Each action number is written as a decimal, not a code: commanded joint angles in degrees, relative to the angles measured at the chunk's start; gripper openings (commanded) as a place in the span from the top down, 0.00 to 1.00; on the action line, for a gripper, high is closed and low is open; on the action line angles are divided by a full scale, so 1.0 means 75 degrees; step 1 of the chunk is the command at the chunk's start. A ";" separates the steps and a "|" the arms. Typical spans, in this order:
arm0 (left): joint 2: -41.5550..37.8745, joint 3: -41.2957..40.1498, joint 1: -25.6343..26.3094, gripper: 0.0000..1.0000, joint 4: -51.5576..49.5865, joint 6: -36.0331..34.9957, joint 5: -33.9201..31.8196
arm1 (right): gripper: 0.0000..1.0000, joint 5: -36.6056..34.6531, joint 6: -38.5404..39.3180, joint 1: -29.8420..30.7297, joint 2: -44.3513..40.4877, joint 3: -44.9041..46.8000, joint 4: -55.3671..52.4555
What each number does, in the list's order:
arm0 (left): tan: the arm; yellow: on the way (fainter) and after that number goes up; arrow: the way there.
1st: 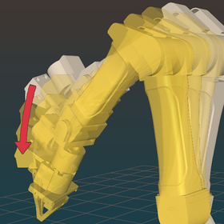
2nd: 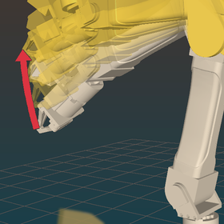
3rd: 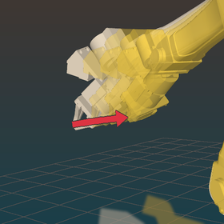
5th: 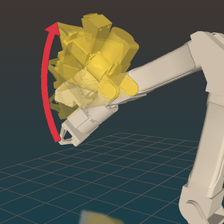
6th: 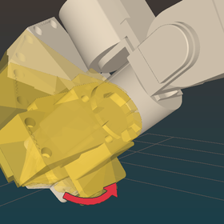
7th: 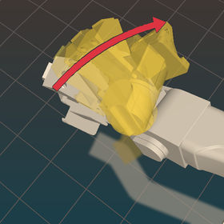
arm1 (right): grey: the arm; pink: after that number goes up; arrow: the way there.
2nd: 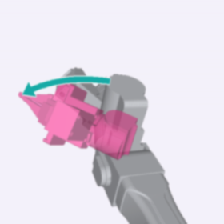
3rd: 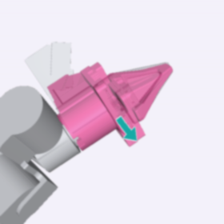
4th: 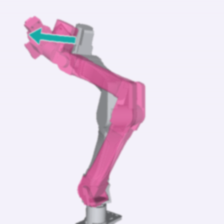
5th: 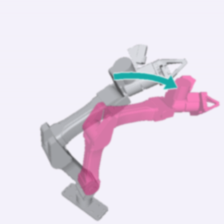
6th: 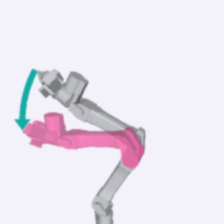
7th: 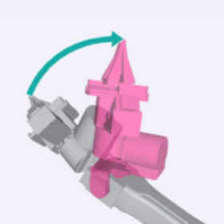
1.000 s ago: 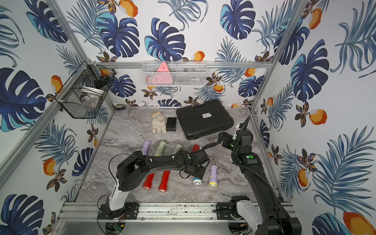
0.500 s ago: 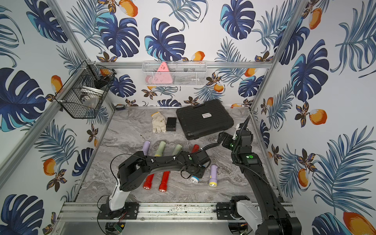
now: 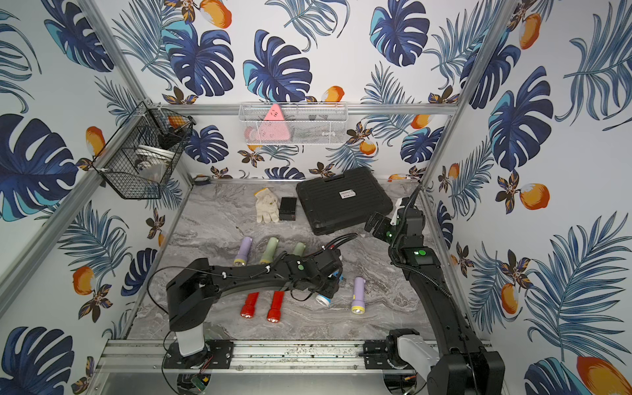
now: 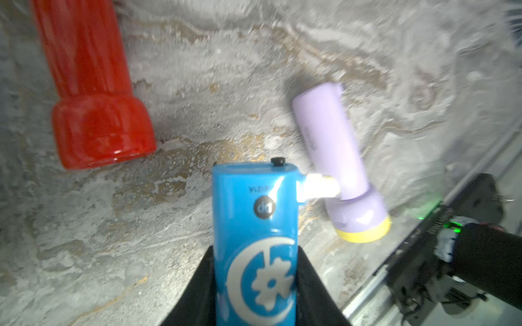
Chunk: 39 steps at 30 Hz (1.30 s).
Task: Close the plug at the bottom of the flashlight
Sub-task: Pick up the flashlight from the center of the board, then close the plug of the flashlight.
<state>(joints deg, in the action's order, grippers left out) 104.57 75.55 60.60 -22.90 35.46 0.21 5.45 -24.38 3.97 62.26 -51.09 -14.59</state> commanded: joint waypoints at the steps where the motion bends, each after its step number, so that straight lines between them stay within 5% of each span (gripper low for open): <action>1: -0.0559 -0.0202 -0.0060 1.00 0.1103 -0.0455 0.0099 | 0.00 0.0435 0.0119 -0.0013 0.0185 -0.0304 0.0291; 8: -0.1862 -0.1005 -0.0440 1.00 0.2505 -0.1025 0.0141 | 0.00 0.0646 0.0034 -0.0012 0.0488 -0.0665 0.0554; 20: -0.4266 -0.3367 -0.1130 1.00 0.5048 -0.2511 -0.0108 | 0.00 0.2690 0.0133 -0.0013 0.0611 -0.0872 0.1407; 31: -0.5202 -0.5521 -0.2235 1.00 0.8058 -0.2561 0.2373 | 0.00 0.5842 0.0104 0.0224 0.0335 -0.0532 0.2432; 35: -0.5213 -0.6354 -0.2408 1.00 0.9933 -0.2709 0.2830 | 0.01 0.6219 0.0915 0.0929 0.0351 -0.0793 0.1727; 39: -0.5189 -0.6428 -0.2834 1.00 1.0156 -0.2624 0.3864 | 0.03 0.6515 0.1376 0.1647 0.0374 -0.0938 0.1375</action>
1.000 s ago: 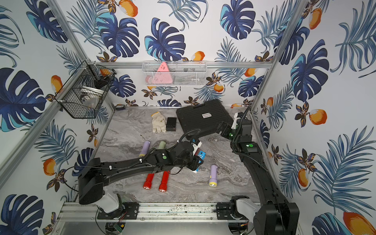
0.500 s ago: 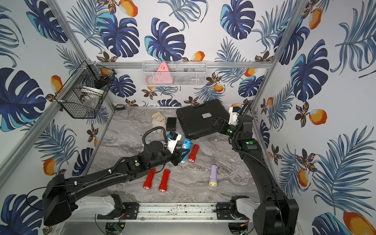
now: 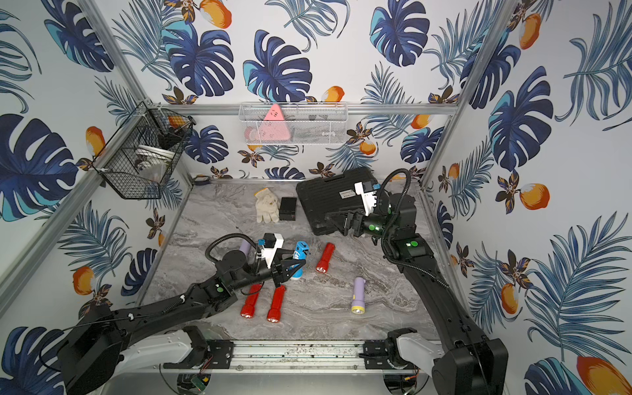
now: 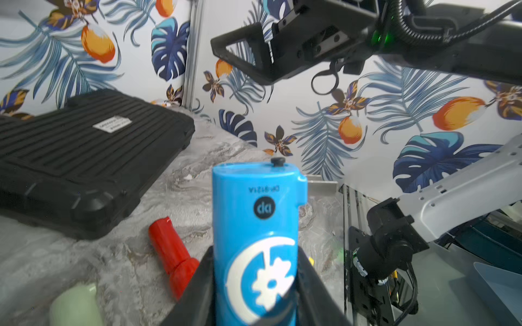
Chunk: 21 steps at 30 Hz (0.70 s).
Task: Close the plug at the bottom of the flashlight
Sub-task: Close the plug of the flashlight.
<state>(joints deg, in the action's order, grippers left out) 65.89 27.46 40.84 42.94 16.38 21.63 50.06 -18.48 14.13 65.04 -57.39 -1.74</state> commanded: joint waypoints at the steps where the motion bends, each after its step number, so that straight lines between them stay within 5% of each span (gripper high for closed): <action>1: -0.0022 -0.0053 -0.0270 1.00 0.1543 -0.0028 0.1247 | 0.03 0.0637 0.0640 0.0406 0.0003 -0.0096 -0.0376; 11: 0.0950 -0.0353 -0.1087 1.00 0.4848 0.1654 0.3389 | 0.09 0.1383 0.0814 0.1087 0.0180 -0.0053 -0.0168; 21: 0.1153 -0.0111 -0.1230 1.00 0.4312 0.1340 0.4147 | 0.15 0.1185 0.1406 0.1905 0.0688 -0.0609 -0.0928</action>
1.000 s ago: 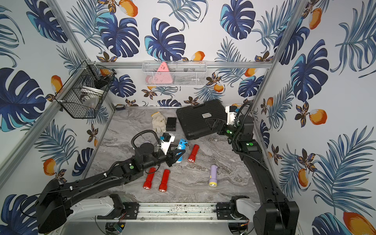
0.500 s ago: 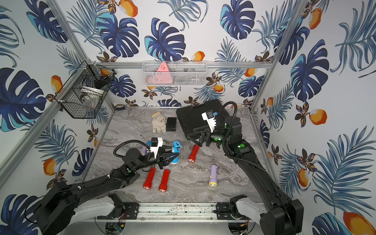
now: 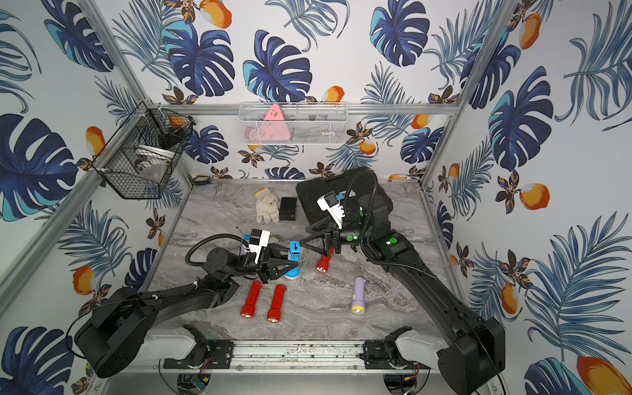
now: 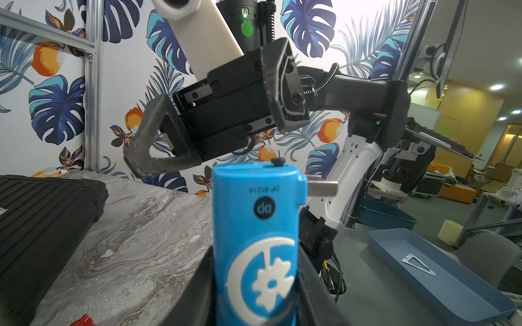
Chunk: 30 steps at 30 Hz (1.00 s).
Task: Close the plug at the bottom of the flashlight
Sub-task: Close the plug of the flashlight.
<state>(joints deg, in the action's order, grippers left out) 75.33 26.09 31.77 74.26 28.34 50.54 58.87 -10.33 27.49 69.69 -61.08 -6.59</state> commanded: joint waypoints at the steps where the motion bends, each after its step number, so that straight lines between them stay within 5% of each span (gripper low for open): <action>1: -0.0181 0.0081 -0.0026 1.00 -0.0095 -0.0395 0.0343 | 0.16 -0.0017 0.0393 0.0199 0.0100 -0.0151 -0.0373; 9: -0.0716 0.0050 -0.0022 1.00 -0.1404 -0.1262 0.0333 | 0.24 -0.0151 0.0592 0.0456 0.0188 -0.0299 -0.0700; 30: -0.0431 0.0048 -0.0025 1.00 -0.0254 -0.0525 0.0493 | 0.46 -0.0225 0.0589 0.0706 -0.0034 0.0048 -0.0761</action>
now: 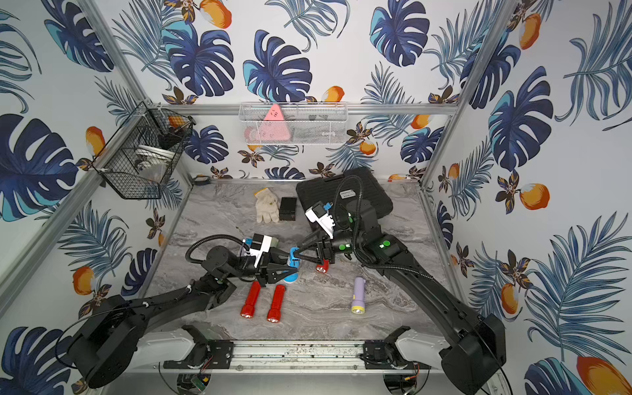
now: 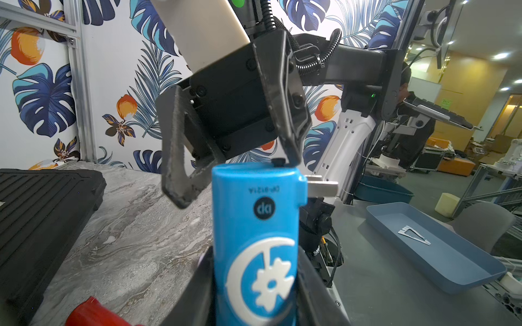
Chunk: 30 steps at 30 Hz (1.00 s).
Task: Close the plug at the bottom of the flashlight
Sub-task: Close the plug of the flashlight.
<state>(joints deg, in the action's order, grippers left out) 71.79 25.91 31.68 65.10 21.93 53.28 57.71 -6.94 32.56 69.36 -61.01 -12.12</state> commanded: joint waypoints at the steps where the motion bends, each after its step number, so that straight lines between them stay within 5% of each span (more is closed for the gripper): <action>1: 0.0071 0.0083 -0.0014 1.00 0.1085 0.0435 0.0166 | 0.47 -0.0066 0.0150 0.0030 0.0022 0.0047 -0.0039; 10: 0.0068 0.0282 -0.0010 1.00 0.1630 0.0950 0.0373 | 0.57 -0.0034 0.0145 0.0083 0.0162 0.0232 -0.0051; 21: -0.1030 0.0497 -0.0026 1.00 -0.0424 -0.0390 0.0318 | 0.70 -0.0172 0.0210 0.0158 0.0371 0.0374 -0.0303; 30: -0.1002 0.0319 -0.0139 1.00 0.0386 -0.0062 0.0142 | 0.78 -0.0262 0.0116 0.0235 0.0370 0.0412 -0.0287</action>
<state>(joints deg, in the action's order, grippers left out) 65.04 27.59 31.05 50.09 22.28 56.95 60.42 -7.05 33.85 71.42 -58.76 -5.45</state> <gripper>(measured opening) 0.376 0.220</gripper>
